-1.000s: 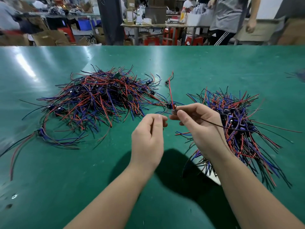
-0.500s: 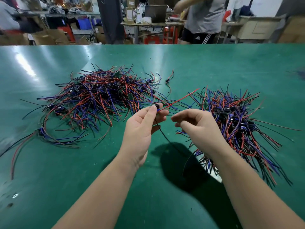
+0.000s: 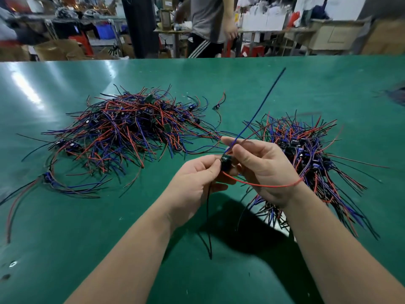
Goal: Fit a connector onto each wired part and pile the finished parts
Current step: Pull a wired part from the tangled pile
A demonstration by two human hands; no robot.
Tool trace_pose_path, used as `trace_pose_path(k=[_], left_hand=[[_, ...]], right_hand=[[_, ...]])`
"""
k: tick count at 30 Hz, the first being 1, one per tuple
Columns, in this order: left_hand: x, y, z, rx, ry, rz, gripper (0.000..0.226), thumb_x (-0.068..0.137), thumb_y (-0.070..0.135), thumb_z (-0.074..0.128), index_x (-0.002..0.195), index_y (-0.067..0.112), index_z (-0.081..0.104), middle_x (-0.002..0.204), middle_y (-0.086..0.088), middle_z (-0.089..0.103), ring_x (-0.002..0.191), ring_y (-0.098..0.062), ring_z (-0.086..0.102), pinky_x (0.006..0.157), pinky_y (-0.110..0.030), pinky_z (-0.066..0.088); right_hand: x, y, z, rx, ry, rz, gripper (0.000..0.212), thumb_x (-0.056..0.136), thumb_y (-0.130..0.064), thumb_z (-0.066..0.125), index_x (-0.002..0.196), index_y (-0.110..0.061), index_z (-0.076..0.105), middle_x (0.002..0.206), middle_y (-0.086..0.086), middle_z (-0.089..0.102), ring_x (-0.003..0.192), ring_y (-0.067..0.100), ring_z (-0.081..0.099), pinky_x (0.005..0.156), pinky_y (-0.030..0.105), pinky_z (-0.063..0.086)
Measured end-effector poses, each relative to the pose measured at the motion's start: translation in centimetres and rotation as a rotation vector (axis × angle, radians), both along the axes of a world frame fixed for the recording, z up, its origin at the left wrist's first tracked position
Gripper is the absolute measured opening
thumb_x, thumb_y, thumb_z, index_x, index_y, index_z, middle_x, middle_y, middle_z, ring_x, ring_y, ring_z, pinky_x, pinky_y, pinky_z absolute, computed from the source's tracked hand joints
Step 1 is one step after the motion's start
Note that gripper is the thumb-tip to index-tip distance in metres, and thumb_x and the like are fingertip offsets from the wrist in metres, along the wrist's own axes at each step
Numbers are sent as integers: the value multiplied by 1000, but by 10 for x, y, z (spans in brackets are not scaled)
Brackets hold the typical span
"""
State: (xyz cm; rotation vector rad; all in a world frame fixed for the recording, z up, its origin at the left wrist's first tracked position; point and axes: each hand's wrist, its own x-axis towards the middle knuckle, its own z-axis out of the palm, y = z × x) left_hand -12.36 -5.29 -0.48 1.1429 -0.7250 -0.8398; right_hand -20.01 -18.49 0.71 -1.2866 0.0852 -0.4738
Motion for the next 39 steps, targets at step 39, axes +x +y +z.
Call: trace_pose_path(k=[39], left_hand=[[2, 4, -16, 468, -379, 115, 14, 77, 21, 79, 75, 14, 68, 64, -5, 71, 59, -20, 69, 64, -35, 59]], right_hand=[[-20, -39, 20, 75, 231, -441, 3, 80, 0, 68, 78, -1, 66, 57, 4, 65, 49, 11, 62, 44, 14, 46]])
